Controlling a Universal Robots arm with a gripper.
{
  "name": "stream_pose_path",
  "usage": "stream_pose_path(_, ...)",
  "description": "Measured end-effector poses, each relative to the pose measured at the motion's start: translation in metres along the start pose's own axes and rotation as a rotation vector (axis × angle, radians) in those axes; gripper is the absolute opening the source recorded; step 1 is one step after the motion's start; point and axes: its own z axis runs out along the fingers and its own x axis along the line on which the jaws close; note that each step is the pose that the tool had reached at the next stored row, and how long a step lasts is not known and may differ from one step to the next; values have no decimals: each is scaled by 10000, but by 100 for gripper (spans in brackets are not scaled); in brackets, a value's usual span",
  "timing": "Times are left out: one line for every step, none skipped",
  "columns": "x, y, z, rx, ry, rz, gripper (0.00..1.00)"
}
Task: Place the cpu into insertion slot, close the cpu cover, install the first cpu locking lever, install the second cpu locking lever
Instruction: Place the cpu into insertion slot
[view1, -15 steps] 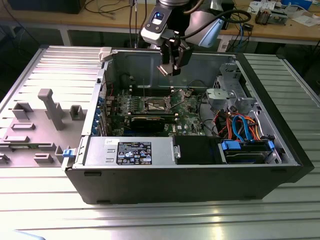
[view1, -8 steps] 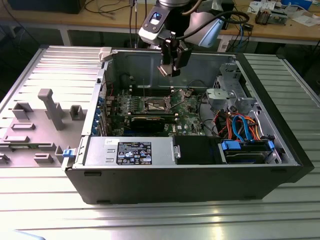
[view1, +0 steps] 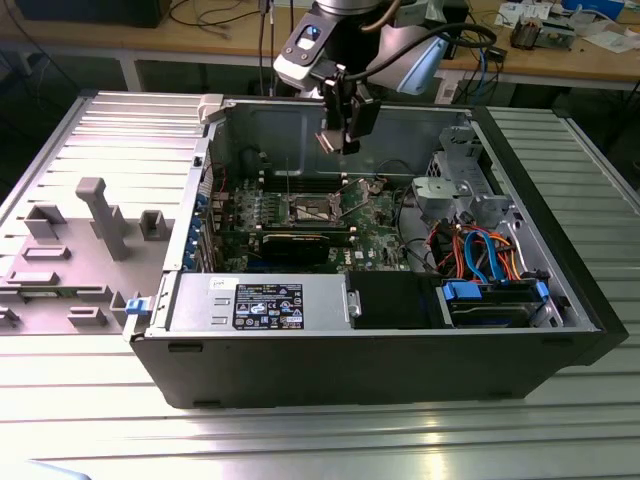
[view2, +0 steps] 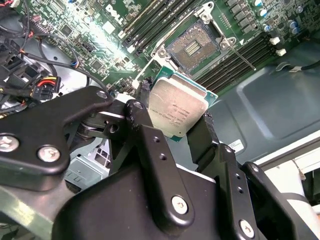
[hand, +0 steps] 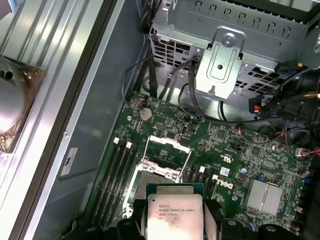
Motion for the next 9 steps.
stream_pose_path(0,0,1,-1,-3,34,55)
stream_pose_path(0,0,2,-2,-6,68,55)
stream_pose_path(0,0,3,-3,-8,100,55)
stream_pose_path(0,0,2,-2,-12,127,55)
stream_pose_path(0,0,3,-2,-13,145,55)
stream_pose_path(0,0,4,-2,-15,163,55)
stream_pose_path(0,0,5,-3,-17,184,55)
stream_pose_path(0,-1,8,-4,-21,238,55)
stream_pose_path(0,-1,10,-6,-26,294,55)
